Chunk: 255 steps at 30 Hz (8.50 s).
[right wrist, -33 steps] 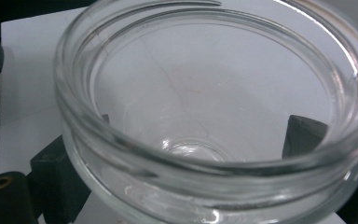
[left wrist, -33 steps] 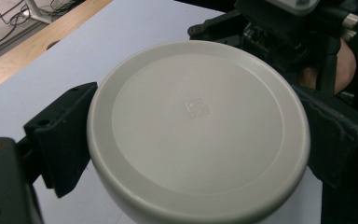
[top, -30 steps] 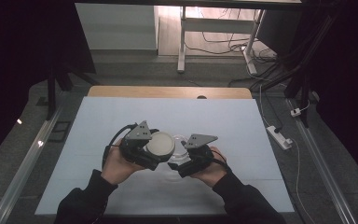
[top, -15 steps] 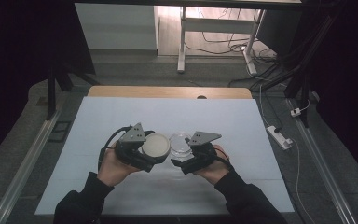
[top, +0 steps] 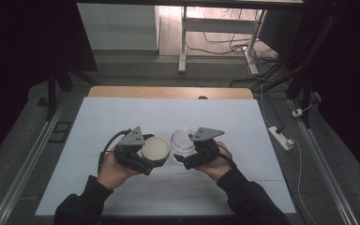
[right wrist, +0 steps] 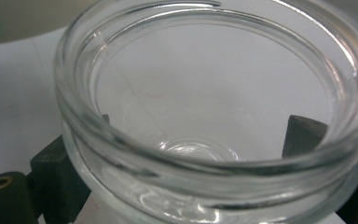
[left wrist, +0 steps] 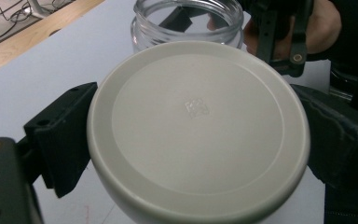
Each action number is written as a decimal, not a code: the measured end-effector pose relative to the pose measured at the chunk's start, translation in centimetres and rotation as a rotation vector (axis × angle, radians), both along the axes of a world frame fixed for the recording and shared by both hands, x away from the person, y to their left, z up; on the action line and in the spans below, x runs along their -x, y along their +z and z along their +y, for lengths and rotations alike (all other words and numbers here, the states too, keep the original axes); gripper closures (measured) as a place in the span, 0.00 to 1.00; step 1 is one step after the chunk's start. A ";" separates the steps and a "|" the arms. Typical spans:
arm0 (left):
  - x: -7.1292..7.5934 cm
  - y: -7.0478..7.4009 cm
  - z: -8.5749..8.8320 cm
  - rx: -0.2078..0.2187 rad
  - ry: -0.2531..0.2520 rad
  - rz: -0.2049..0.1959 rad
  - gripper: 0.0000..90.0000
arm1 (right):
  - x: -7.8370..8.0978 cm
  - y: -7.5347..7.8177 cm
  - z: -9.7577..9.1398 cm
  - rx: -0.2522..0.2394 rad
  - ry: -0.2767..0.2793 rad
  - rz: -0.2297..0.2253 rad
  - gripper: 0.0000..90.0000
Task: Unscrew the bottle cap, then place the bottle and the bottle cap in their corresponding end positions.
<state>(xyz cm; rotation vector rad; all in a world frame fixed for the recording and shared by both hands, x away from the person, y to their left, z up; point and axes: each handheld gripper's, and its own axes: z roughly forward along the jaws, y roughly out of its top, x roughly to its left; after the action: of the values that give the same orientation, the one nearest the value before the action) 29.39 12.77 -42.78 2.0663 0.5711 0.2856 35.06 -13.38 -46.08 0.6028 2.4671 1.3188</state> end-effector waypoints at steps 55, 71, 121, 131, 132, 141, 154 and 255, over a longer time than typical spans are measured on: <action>-0.3 -5.8 -4.0 -0.033 -0.111 0.019 0.09 | -5.7 -1.1 1.8 0.008 -0.081 0.010 0.07; -1.6 -8.1 -4.8 -0.060 -0.109 0.039 0.09 | -7.4 -1.9 3.2 0.007 -0.097 0.009 0.07; -3.6 -11.4 -6.5 -0.257 -0.092 0.101 0.08 | -9.7 -5.3 5.1 0.037 -0.106 0.028 0.07; -3.8 -11.5 -6.5 -0.254 -0.086 0.119 0.08 | -9.7 -5.3 5.1 0.041 -0.104 0.038 0.07; -3.8 -11.5 -6.5 -0.254 -0.085 0.119 0.08 | -9.8 -5.3 5.1 0.041 -0.104 0.038 0.07; -3.7 -11.4 -6.3 -0.226 -0.083 0.120 0.03 | -9.8 -5.2 4.9 0.029 -0.095 0.039 0.05; -3.3 -10.2 -5.1 -0.119 -0.057 0.129 0.00 | -9.6 -4.3 4.1 0.013 -0.081 0.075 0.00; 10.1 -9.2 14.1 0.000 0.453 0.183 0.00 | 11.2 -3.0 -18.5 -0.048 -0.456 0.092 0.00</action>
<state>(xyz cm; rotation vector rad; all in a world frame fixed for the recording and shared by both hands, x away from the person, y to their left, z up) 19.27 26.86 -51.98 1.9561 1.1530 0.3580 23.87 -31.88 -49.05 1.1772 2.1833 1.1859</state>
